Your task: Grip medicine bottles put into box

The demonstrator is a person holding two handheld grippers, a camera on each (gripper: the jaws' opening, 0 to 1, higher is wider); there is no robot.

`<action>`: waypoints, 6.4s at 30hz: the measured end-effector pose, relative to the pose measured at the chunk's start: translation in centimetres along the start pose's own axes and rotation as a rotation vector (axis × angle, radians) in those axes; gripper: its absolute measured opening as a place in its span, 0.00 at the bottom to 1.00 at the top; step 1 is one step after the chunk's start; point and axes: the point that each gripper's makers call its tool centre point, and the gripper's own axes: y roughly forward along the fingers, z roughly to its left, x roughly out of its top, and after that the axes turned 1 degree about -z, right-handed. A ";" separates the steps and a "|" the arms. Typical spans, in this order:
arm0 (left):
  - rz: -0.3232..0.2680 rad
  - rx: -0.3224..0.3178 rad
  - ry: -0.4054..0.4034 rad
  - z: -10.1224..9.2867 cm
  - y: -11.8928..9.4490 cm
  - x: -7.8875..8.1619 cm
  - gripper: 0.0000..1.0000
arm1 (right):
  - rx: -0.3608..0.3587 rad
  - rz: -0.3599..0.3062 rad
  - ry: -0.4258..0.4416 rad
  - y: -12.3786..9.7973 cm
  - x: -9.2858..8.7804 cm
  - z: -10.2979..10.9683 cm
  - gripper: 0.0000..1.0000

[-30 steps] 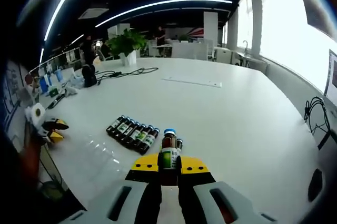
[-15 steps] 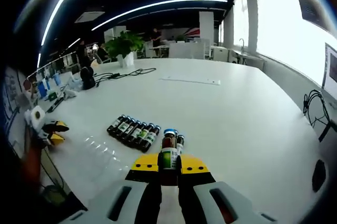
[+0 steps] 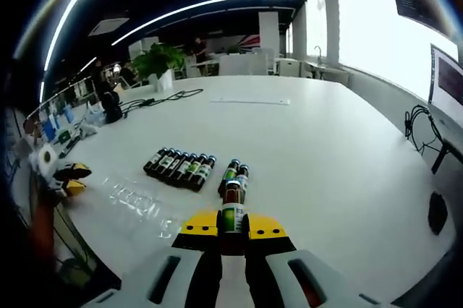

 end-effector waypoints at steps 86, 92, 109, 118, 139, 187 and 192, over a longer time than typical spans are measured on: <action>0.001 -0.001 0.001 0.0 0.0 0.0 0.18 | -0.149 0.050 -0.090 0.4 -3.4 -0.3 0.00; 0.002 -0.002 0.001 -0.1 0.0 -0.1 0.18 | -0.151 0.047 -0.113 0.6 -3.5 -0.2 0.02; 0.004 -0.001 0.001 -0.2 0.1 -0.1 0.18 | -0.194 0.023 -0.099 0.6 -3.4 -0.4 0.02; 0.003 -0.003 0.001 -0.2 0.1 0.0 0.18 | -0.218 -0.026 -0.080 -0.4 -2.1 -0.8 0.01; 0.000 -0.005 0.000 -0.2 0.0 0.0 0.18 | -0.141 -0.065 -0.101 -0.2 -0.9 -0.2 0.03; -0.001 -0.008 -0.002 -0.1 0.0 0.0 0.18 | -0.081 -0.077 -0.220 1.7 2.2 -0.1 0.04; -0.001 -0.008 -0.003 -0.2 0.0 0.0 0.18 | -0.083 -0.078 -0.224 1.9 2.4 -0.2 0.03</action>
